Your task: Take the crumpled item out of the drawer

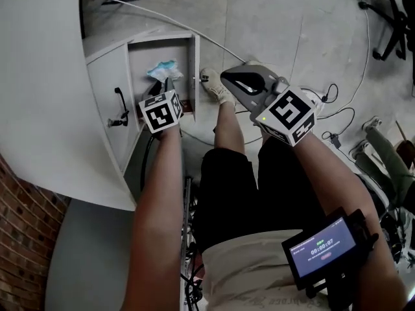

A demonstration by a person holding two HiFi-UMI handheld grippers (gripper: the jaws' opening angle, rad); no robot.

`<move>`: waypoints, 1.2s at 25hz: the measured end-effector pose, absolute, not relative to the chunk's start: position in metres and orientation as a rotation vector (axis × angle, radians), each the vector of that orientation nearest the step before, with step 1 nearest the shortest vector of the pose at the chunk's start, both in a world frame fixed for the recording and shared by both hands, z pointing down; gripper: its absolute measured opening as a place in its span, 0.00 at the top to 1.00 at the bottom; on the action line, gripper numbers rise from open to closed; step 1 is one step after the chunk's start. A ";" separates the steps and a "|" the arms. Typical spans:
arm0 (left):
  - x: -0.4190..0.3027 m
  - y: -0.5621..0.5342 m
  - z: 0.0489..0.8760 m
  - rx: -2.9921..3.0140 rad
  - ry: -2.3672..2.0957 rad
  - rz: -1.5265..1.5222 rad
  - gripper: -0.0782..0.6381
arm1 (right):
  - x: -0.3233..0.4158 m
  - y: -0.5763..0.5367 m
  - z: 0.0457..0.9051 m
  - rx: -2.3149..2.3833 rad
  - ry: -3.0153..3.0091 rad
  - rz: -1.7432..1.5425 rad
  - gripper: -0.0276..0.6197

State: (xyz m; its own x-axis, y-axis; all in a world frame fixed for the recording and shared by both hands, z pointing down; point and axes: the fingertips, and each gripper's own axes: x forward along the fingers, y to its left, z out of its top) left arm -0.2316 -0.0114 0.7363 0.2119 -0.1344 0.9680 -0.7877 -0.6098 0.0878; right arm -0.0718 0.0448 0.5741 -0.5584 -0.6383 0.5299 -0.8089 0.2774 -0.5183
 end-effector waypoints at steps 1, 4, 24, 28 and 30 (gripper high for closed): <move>-0.230 -0.009 0.729 1.902 -0.865 1.411 0.75 | -0.072 0.047 0.571 1.325 -2.335 1.140 0.95; -0.228 -0.002 0.708 1.882 -0.924 1.348 0.75 | -0.069 0.050 0.562 1.254 -2.360 1.116 0.95; -0.199 0.066 0.582 1.801 -1.173 0.936 0.75 | -0.041 0.076 0.493 0.927 -2.415 0.942 0.95; -0.202 0.073 0.556 1.802 -1.212 0.885 0.75 | -0.045 0.074 0.478 0.888 -2.445 0.901 0.95; -0.203 0.079 0.540 1.795 -1.226 0.852 0.75 | -0.046 0.076 0.466 0.860 -2.463 0.884 0.95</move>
State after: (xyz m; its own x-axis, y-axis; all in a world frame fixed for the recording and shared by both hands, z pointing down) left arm -0.2026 0.0786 0.5403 0.3086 -0.4194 0.8537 -0.9464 -0.2256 0.2313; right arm -0.0457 0.0758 0.4663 -0.7383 -0.4170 0.5301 -0.6589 0.6138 -0.4349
